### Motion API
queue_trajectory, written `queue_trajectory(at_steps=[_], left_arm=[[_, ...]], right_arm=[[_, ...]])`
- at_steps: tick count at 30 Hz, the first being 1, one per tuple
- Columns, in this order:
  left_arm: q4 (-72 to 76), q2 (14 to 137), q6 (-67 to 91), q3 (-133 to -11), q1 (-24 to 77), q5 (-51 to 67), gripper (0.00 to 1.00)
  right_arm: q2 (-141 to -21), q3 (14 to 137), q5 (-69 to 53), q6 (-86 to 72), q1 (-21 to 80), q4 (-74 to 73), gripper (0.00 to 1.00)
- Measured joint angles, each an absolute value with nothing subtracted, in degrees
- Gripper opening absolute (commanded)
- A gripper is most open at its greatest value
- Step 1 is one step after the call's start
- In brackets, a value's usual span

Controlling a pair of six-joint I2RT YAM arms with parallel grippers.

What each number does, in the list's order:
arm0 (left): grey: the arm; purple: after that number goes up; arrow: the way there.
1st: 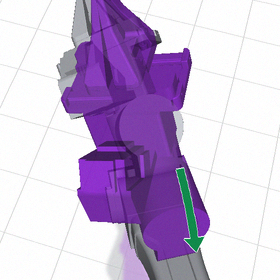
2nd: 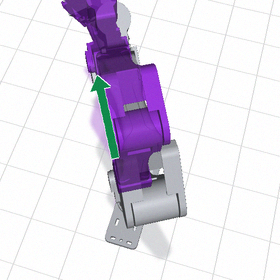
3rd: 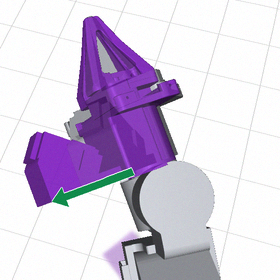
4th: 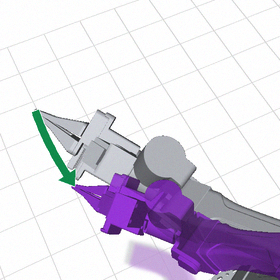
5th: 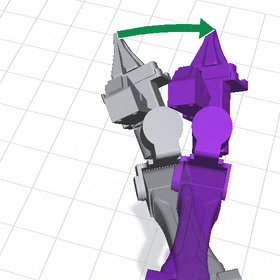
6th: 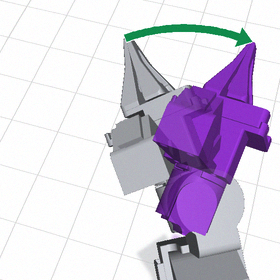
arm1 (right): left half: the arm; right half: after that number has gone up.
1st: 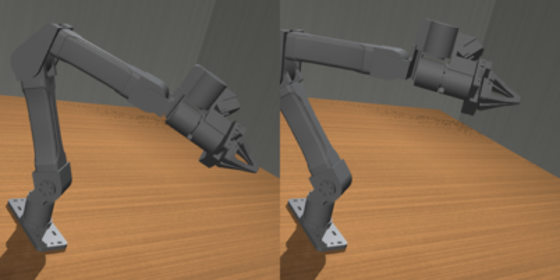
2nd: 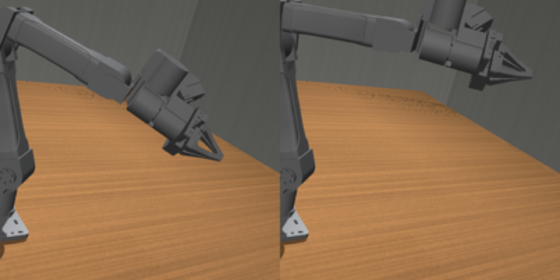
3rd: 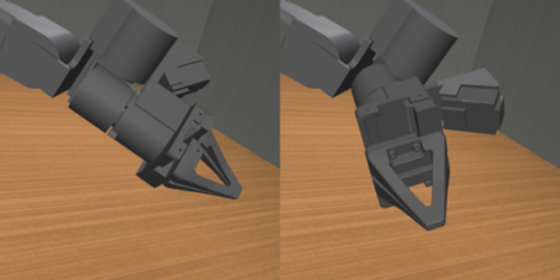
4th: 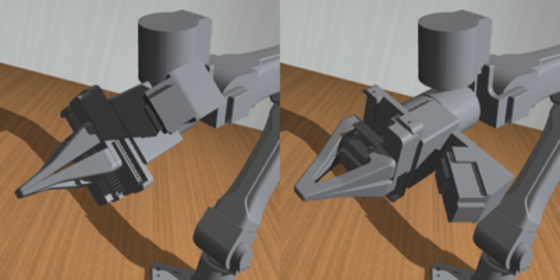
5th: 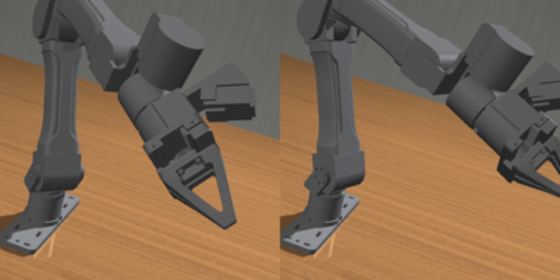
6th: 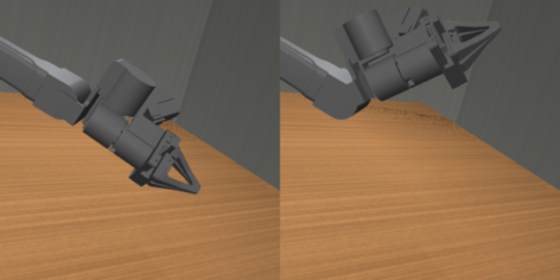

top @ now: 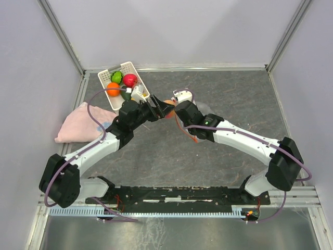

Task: Place the food in the zip-top bag and seal the zipper
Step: Place the fake fruit in the zipper food storage bag.

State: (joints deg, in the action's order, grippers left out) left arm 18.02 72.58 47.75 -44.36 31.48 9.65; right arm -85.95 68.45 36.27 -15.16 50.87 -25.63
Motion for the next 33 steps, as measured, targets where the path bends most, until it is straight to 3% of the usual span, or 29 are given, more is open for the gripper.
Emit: queue_trajectory(at_steps=[16,33], left_arm=[[24.2,77.0,50.9,-42.5,35.8,9.1,0.54],[18.5,79.6,50.8,-41.5,36.8,4.4,0.53]], right_arm=[[-85.9,68.4,35.4,-17.3,50.9,-23.7,0.02],[-83.7,68.4,33.5,-17.8,50.9,-22.7,0.01]])
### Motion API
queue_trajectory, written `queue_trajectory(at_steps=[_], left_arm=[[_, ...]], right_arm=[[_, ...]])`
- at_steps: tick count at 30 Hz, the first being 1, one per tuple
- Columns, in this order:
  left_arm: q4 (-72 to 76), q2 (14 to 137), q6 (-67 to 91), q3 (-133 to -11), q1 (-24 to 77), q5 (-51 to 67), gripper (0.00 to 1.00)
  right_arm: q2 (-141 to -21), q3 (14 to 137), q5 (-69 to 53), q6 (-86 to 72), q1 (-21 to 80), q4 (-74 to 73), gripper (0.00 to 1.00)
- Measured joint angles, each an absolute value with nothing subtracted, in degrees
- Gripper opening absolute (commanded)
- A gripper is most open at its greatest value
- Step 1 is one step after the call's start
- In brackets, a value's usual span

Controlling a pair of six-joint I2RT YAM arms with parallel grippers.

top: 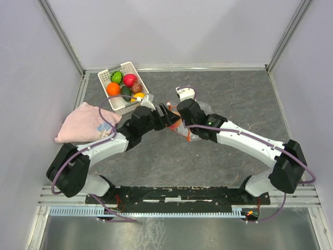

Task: Place the food in the zip-top bag and seal the zipper
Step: Place the fake fruit in the zipper food storage bag.

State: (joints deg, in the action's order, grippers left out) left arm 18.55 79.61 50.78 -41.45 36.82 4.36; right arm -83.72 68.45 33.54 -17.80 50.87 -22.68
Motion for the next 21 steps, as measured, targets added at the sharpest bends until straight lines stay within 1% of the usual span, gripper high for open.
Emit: queue_trajectory(at_steps=[11,21], left_arm=[[14.0,80.2,47.2,-46.3,41.3,0.2,0.56],[5.3,81.3,43.6,-49.6,44.0,-9.1,0.56]], right_arm=[[-83.7,68.4,30.9,-19.0,50.5,-22.0,0.02],[-82.8,68.4,29.8,-19.7,50.5,-21.7,0.01]])
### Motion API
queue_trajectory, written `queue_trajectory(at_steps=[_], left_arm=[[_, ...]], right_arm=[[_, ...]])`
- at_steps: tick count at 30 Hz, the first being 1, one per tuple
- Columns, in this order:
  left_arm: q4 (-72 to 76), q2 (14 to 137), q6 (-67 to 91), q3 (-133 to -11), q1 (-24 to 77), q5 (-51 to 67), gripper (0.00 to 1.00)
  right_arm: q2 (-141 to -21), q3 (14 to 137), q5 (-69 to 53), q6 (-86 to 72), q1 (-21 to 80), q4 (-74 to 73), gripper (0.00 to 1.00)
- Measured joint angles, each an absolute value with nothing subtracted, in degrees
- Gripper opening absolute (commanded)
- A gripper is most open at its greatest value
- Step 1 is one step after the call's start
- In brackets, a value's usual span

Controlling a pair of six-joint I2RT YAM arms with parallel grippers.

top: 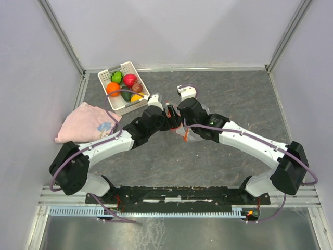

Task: Place the food in the zip-top bag and seal the zipper
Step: Place the fake fruit in the zipper food storage bag.

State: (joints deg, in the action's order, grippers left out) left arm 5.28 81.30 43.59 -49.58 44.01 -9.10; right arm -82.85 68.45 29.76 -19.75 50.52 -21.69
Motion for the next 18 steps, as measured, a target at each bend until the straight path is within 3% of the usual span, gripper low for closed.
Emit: queue_trajectory(at_steps=[9,18], left_arm=[[1.0,82.0,43.0,-50.5,44.0,-12.4,0.59],[1.0,82.0,42.3,-51.2,44.8,-11.9,0.75]], right_arm=[[-81.3,68.4,29.9,-19.7,50.5,-21.6,0.01],[-81.3,68.4,27.5,-20.6,50.5,-21.0,0.01]])
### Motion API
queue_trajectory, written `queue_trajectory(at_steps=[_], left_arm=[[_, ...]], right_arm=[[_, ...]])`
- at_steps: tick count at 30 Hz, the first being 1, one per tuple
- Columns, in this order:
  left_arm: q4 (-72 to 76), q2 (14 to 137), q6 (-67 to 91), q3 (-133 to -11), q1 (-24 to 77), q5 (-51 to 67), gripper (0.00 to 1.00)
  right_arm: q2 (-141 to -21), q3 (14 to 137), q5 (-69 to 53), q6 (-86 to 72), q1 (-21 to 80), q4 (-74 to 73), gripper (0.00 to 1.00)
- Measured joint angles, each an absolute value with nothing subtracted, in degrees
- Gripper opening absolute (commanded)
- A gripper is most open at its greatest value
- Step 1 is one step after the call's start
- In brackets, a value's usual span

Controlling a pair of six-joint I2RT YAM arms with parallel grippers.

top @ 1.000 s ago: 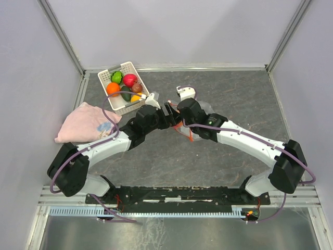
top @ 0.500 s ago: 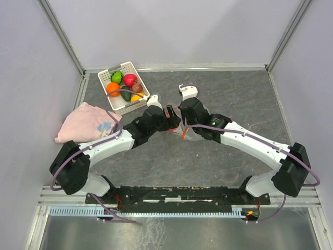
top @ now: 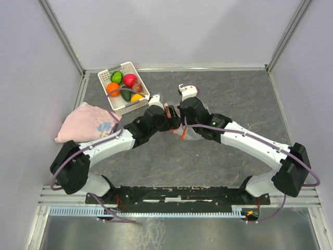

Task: Place the food in the zip-top bag and seal the zipper
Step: Place the fake fruit in the zipper food storage bag.

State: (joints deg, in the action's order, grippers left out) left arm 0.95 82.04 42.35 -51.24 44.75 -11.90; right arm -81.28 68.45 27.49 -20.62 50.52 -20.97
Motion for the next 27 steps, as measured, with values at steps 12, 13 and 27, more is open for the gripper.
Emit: queue_trajectory(at_steps=[12,13,27], left_arm=[[0.8,83.0,42.4,-52.2,45.1,-11.2,0.87],[0.8,83.0,42.4,-52.3,45.1,-10.9,0.88],[-1.5,81.6,42.3,-52.9,45.1,-10.3,0.99]], right_arm=[[-81.5,68.4,25.3,-22.3,50.5,-20.1,0.01],[-81.5,68.4,25.2,-22.3,50.5,-20.1,0.02],[-81.5,68.2,25.3,-22.3,50.5,-20.1,0.02]])
